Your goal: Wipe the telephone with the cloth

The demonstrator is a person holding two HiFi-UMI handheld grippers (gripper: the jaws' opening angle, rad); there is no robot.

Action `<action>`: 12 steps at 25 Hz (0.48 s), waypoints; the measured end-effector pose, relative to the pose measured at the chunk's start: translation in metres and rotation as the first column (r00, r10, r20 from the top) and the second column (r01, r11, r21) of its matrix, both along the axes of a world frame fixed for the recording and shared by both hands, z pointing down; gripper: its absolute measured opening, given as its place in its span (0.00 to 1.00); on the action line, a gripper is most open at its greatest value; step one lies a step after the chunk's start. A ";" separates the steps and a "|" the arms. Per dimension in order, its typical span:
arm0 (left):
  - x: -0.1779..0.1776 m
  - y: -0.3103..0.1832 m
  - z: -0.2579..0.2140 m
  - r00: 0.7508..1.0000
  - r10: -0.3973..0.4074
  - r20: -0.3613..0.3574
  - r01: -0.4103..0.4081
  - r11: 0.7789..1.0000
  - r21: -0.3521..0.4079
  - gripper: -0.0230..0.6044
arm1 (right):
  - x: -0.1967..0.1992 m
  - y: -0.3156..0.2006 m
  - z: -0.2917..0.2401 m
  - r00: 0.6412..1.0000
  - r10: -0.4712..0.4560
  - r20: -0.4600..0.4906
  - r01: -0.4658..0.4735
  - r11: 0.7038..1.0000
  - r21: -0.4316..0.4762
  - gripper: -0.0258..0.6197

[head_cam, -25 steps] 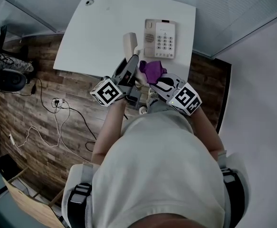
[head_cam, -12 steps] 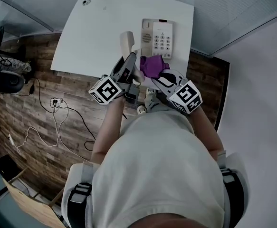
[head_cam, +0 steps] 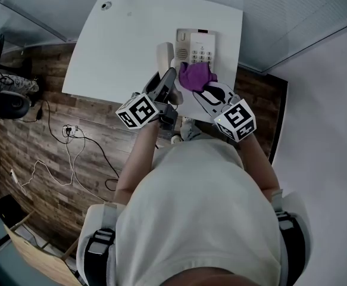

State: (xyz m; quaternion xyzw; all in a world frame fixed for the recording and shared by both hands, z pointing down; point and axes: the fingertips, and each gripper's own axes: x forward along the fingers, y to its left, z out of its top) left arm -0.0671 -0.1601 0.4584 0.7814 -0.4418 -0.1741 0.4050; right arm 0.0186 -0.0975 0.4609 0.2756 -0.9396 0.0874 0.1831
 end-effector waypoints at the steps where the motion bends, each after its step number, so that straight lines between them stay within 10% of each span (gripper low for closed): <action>1: 0.002 -0.003 0.002 1.000 0.004 0.008 -0.004 1.000 -0.004 0.39 | 0.001 -0.003 -0.001 1.000 0.003 0.002 -0.003 1.000 0.001 0.20; 12: 0.022 -0.033 0.018 0.995 0.041 0.096 -0.037 0.998 -0.042 0.39 | 0.014 -0.037 -0.005 1.000 0.025 0.013 -0.025 1.000 0.011 0.20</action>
